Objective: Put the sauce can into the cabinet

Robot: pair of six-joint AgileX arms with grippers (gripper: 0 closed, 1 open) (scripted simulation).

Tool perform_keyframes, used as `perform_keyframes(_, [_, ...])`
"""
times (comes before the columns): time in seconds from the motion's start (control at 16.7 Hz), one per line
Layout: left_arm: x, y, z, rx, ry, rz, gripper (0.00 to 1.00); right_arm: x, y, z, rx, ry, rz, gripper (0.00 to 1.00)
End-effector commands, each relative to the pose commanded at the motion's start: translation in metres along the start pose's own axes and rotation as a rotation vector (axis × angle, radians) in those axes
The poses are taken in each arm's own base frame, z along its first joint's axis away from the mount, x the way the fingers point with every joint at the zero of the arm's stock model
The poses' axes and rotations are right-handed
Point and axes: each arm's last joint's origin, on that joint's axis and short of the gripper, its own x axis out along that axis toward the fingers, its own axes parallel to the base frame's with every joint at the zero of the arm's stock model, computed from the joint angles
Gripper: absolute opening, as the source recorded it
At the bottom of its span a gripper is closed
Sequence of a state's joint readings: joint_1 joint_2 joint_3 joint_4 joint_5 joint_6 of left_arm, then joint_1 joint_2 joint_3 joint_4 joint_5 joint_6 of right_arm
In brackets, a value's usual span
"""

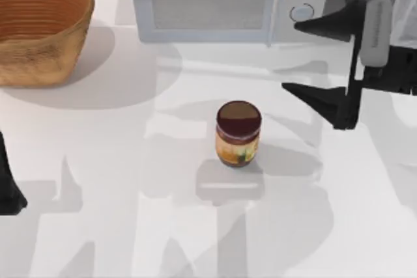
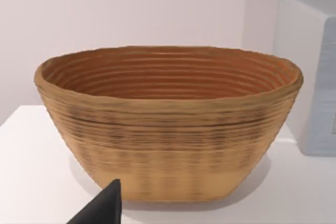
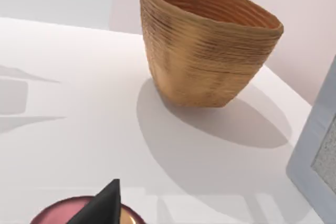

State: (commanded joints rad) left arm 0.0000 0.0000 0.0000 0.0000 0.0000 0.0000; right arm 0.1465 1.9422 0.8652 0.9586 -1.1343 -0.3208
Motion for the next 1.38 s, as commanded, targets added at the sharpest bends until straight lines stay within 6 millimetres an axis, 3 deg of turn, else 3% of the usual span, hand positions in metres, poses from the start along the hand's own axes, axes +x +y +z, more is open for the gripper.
perform_keyframes(0.24, [0.000,0.000,0.000,0.000,0.000,0.000,1.00,0.017,0.004,-0.046,0.052,-0.004,0.110,1.00])
perform_keyframes(0.48, [0.000,0.000,0.000,0.000,0.000,0.000,1.00,0.031,0.019,-0.094,0.139,0.001,0.213,1.00])
perform_keyframes(0.66, [0.000,0.000,0.000,0.000,0.000,0.000,1.00,0.036,0.032,-0.117,0.197,0.010,0.258,1.00])
perform_keyframes(1.14, [0.000,0.000,0.000,0.000,0.000,0.000,1.00,0.035,0.031,-0.117,0.199,0.011,0.253,1.00])
perform_keyframes(1.38, [0.000,0.000,0.000,0.000,0.000,0.000,1.00,0.064,0.037,-0.116,0.196,0.012,0.259,1.00])
